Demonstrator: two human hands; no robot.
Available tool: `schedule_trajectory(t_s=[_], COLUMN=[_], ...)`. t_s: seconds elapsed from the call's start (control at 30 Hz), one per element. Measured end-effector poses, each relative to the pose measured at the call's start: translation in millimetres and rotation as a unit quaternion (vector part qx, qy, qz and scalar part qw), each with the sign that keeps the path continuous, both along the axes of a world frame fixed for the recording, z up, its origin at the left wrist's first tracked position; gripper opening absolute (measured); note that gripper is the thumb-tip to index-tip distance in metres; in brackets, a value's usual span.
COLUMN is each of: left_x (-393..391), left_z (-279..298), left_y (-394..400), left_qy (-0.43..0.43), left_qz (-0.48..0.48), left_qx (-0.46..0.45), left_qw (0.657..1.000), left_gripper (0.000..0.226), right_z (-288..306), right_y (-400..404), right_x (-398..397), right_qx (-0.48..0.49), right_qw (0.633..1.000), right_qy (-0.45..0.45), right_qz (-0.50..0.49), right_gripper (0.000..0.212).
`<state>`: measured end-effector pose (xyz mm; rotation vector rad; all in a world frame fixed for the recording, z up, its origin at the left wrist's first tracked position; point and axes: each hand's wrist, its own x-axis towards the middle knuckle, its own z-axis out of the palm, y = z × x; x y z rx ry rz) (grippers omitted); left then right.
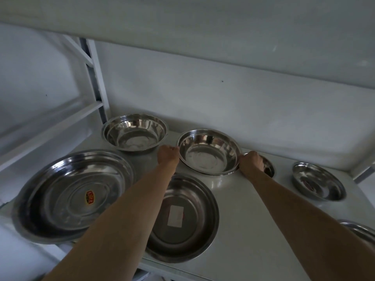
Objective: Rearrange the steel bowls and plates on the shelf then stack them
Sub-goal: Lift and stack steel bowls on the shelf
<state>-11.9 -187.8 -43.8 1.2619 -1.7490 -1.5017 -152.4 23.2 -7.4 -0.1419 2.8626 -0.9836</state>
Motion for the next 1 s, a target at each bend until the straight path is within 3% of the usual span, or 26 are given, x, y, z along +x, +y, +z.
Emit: schedule_trajectory(t_s=[0.4,0.67,0.8,1.0], left_x=[7.1,45.1,51.1,90.6], left_z=[-19.1,20.0,9.7,37.0], left_y=[-33.4,-34.7,-64.0,-88.7], left_qy=[0.009,0.015,0.063,0.024], left_qz=[0.013,0.029,0.063,0.110], left_qx=[0.020,0.004,-0.023,-0.060], left_qw=[1.000,0.999,0.996,0.992], left_gripper=[0.052,0.043,0.055,0.049], right_z=[25.6,40.0,47.4,54.8], right_y=[-13.5,-41.8,-64.0,-107.1], right_x=[9.9,34.2,51.4,87.7], right_qx=[0.008,-0.009,-0.033,-0.068], right_qw=[0.999,0.998,0.996,0.989], right_qy=[0.051,0.050,0.059,0.053], right_qz=[0.000,0.041,0.062,0.116], right_gripper=[0.039,0.037,0.035,0.034])
